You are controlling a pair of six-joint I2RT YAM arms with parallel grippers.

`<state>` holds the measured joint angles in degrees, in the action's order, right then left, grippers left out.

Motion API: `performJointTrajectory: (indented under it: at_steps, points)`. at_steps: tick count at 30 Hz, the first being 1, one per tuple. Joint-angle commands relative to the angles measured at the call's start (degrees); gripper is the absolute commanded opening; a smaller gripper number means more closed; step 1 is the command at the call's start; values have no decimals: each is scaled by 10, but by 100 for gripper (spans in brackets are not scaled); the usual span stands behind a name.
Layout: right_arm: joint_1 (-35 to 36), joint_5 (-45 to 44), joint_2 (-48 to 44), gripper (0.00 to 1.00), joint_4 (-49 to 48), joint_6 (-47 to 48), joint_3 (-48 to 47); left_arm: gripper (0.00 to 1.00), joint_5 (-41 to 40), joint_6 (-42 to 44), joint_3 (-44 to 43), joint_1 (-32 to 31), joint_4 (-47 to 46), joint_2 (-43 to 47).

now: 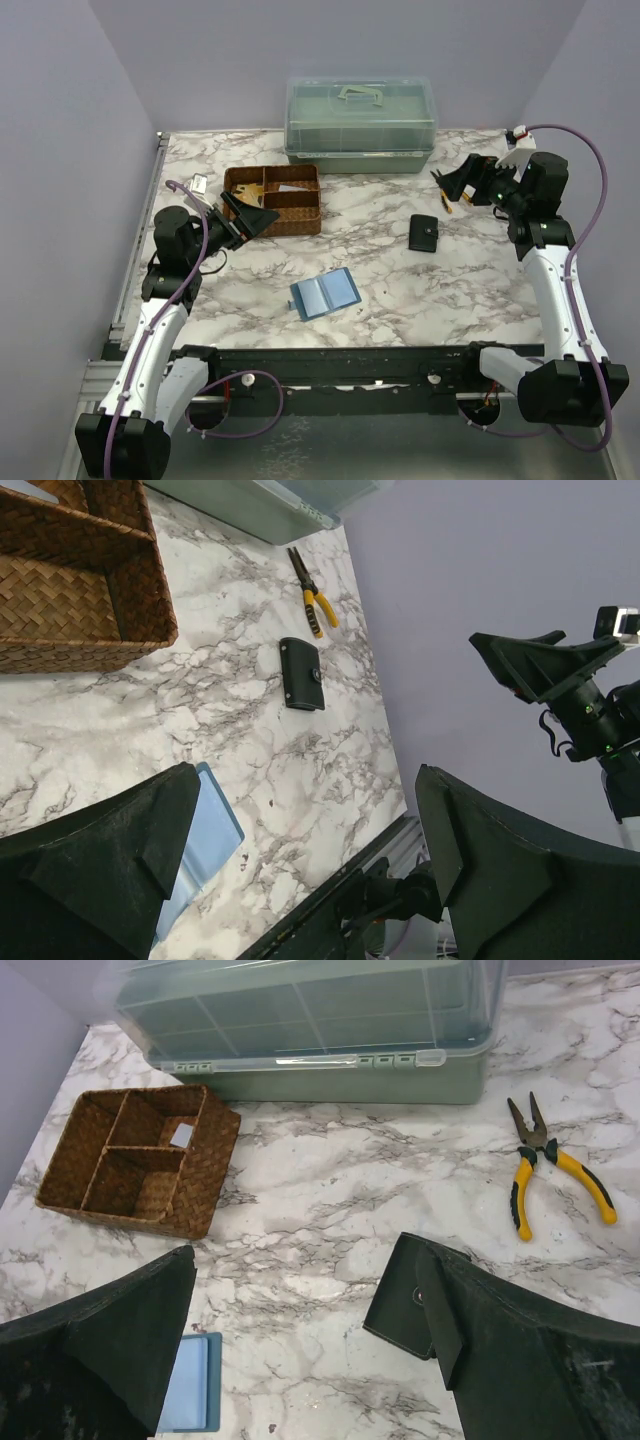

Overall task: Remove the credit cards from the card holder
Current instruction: Pick up the card holder from the center of the board.

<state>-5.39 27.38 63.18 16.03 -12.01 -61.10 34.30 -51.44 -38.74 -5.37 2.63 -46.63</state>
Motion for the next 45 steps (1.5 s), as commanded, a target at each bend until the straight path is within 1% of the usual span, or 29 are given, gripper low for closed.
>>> performJointTrajectory:
  at_steps: [1, 13, 15, 17, 19, 21, 22, 23, 26, 29, 31, 34, 37, 39, 41, 45]
  points:
    - [-6, 9, -8, 100, -10, -4, 6, 99, 16, -2, 6, 2, -14, 3]
    - [-8, 16, -10, 100, -12, -3, 9, 99, 23, -12, 13, 2, -24, 2]
    - [-8, 16, -11, 100, -15, 13, 14, 99, 32, -23, 20, 2, -45, 0]
    - [-8, 40, -14, 100, -20, 53, 27, 99, 44, -36, 25, -1, -57, -9]
    - [-8, 99, -15, 100, -15, 121, 40, 99, 47, -35, 24, -19, -60, -19]
    - [-8, 174, -13, 100, 6, 209, 48, 99, 23, -26, 20, -62, -59, -29]
    - [-8, 207, -12, 100, 26, 249, 48, 99, 2, -18, 16, -94, -59, -35]
    - [-8, 222, -8, 100, 45, 270, 46, 99, -23, -7, 11, -129, -55, -44]
    - [-8, 211, 13, 100, 79, 282, 34, 99, -83, 27, -10, -210, -41, -88]
    - [-8, 215, 49, 100, 123, 314, 12, 99, -113, 45, -27, -255, -39, -125]
    - [-9, 218, 75, 100, 143, 328, 1, 99, -128, 53, -34, -273, -40, -140]
    - [-8, 201, 107, 100, 142, 336, -5, 99, -139, 57, -36, -296, -48, -158]
    - [-9, 185, 138, 100, 140, 357, -7, 99, -145, 53, -26, -307, -63, -168]
    - [-8, 187, 158, 100, 149, 387, -9, 99, -148, 47, -18, -311, -76, -171]
    - [-7, 205, 176, 100, 165, 438, -12, 99, -147, 40, -10, -314, -91, -174]
    - [-6, 239, 210, 99, 221, 611, -35, 99, -144, 38, -8, -321, -105, -193]
